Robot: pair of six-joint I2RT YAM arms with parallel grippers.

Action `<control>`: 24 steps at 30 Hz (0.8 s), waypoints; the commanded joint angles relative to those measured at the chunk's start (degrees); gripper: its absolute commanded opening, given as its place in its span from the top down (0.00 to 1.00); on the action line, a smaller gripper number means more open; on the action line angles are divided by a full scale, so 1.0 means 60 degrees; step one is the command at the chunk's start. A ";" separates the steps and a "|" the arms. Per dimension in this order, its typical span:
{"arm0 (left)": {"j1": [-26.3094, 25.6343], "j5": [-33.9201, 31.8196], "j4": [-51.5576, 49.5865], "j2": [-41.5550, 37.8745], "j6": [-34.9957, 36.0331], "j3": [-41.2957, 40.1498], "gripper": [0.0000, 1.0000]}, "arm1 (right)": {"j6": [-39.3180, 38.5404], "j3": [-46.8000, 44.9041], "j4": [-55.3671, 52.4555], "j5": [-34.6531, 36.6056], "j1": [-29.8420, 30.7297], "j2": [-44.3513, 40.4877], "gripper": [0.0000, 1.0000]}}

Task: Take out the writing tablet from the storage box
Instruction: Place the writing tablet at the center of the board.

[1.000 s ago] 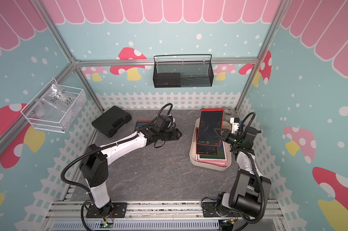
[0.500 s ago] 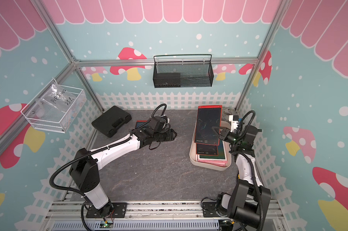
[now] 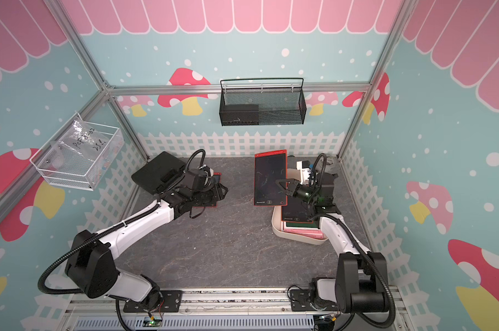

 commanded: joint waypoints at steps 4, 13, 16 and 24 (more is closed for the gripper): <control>0.0708 0.0376 0.0264 -0.0815 -0.0013 -0.0787 0.44 | 0.0925 0.0496 0.1579 0.1095 0.0998 0.1148 0.95; 0.1464 0.0932 0.0588 -0.0783 0.0018 -0.1320 0.44 | 0.1703 0.0933 0.2491 0.2128 0.1726 0.3010 0.96; 0.1533 0.1082 0.0755 -0.0616 0.0029 -0.1345 0.44 | 0.2044 0.1240 0.2869 0.2113 0.1921 0.3873 0.95; 0.1781 0.1247 0.0954 -0.0252 0.0104 -0.1452 0.45 | 0.1577 0.3221 0.2027 0.1919 0.2500 0.6200 0.95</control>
